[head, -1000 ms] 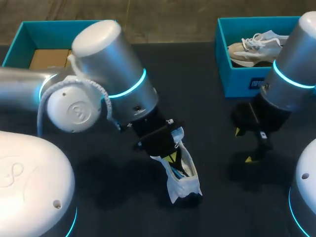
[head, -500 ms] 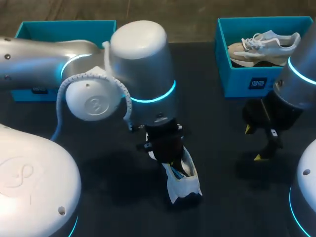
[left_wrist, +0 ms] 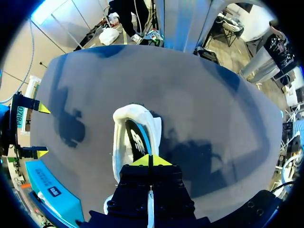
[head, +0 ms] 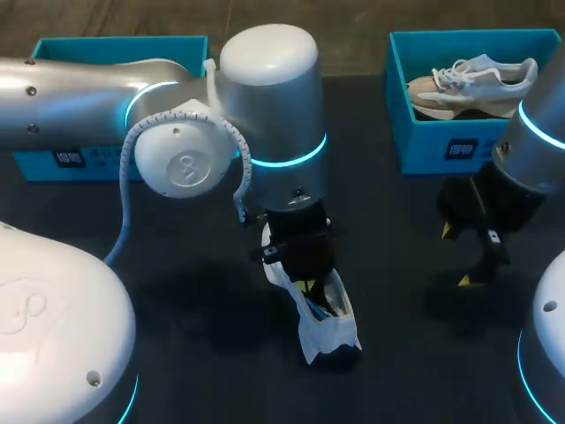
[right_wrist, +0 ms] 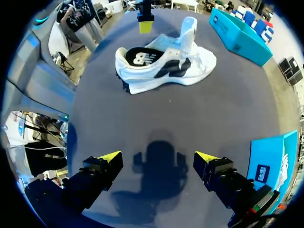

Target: Take the shoe out of the shoebox, open the shoe tongue, remove and reinsert the insole, then place the shoe into the shoebox

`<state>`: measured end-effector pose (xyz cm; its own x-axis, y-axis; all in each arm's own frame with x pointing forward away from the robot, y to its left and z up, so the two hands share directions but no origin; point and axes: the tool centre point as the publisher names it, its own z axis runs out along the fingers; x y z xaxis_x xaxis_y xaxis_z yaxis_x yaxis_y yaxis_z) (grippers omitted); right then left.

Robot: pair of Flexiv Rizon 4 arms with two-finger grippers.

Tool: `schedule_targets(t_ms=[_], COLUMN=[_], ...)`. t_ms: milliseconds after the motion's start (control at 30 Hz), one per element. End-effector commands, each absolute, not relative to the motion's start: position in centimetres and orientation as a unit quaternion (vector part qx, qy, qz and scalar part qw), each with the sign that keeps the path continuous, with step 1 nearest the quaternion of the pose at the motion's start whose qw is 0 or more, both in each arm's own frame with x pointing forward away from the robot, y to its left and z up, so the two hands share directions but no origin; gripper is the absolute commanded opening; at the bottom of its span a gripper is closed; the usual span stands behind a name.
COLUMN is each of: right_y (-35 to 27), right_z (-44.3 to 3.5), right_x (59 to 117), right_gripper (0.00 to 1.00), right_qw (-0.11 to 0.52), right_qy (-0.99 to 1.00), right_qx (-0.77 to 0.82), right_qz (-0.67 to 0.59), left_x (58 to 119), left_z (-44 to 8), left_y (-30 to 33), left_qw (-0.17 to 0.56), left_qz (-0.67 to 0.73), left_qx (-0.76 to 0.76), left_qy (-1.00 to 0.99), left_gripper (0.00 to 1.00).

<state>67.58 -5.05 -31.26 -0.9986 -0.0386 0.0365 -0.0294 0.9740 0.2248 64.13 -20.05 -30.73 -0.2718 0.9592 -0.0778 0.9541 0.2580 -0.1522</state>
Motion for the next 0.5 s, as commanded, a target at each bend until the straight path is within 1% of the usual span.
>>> schedule_targets(t_ms=[33,167,500], right_y=[-6.7,-7.8,-7.8], right_z=[-30.3,-30.5,-30.5], right_x=[67.2,67.2,67.2], right_gripper=[1.0,1.0,1.0], right_qw=[0.019,0.03,0.03], right_qy=[-0.993,-0.993,-0.993], right_qx=[0.017,0.006,0.006], right_qz=[-0.114,-0.11,-0.11], left_x=[64.4,64.2,64.0], left_z=[-31.5,-32.2,-33.6], left_y=[-20.8,-21.4,-22.3], left_qw=[0.025,0.042,0.077], left_qz=[0.084,0.085,0.082], left_qx=[-0.608,-0.619,-0.631], left_qy=[-0.789,-0.779,-0.767], left_gripper=[0.0,0.0,0.0])
